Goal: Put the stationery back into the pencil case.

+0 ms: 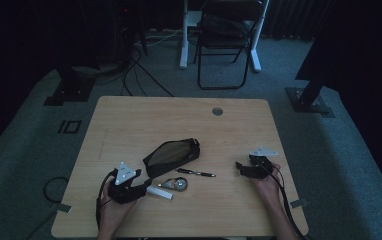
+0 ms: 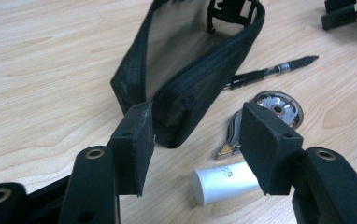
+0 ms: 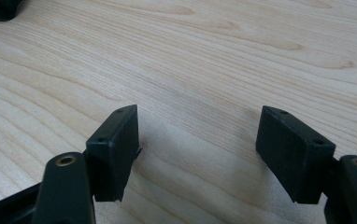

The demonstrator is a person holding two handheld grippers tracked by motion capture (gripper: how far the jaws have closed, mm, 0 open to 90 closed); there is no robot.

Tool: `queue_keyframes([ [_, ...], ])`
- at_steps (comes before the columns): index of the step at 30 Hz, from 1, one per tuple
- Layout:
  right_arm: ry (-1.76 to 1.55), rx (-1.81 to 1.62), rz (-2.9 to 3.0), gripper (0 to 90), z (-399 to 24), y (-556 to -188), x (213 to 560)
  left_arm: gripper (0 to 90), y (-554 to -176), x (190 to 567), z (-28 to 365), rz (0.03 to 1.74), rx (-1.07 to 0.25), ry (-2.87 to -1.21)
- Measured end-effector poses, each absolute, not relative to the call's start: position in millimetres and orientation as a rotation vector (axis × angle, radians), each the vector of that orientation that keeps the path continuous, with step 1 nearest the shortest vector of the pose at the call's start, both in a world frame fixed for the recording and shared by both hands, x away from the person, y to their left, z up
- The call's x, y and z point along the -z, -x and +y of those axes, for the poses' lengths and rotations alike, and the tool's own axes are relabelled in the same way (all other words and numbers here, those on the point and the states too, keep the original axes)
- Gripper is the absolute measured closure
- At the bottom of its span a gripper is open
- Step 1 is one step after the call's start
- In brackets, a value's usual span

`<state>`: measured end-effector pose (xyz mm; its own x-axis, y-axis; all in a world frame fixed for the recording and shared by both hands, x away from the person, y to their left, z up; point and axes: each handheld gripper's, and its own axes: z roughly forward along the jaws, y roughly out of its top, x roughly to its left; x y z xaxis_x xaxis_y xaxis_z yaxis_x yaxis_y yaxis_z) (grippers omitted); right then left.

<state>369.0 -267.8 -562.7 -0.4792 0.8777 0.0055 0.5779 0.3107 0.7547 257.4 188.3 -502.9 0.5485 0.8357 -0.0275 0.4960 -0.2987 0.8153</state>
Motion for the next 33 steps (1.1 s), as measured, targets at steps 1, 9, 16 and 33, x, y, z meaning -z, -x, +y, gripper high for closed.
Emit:
queue_keyframes([
  [1,-1.294,-0.995,2.175,30.0,-267.8,-369.0,562.7,44.5,-257.5,503.9,187.0,1.076,-0.519,-1.965],
  [9,-1.294,-0.995,2.175,30.0,-267.8,-369.0,562.7,39.8,-258.4,511.5,179.7,1.023,-0.472,-2.005],
  [16,-1.294,-0.996,2.176,29.7,-267.7,-369.0,562.8,39.8,-259.9,522.2,172.9,0.956,-0.418,-2.061],
  [33,-1.280,-1.000,2.189,28.6,-267.2,-368.9,562.8,42.7,-258.0,538.6,140.3,0.795,-0.392,-2.227],
])
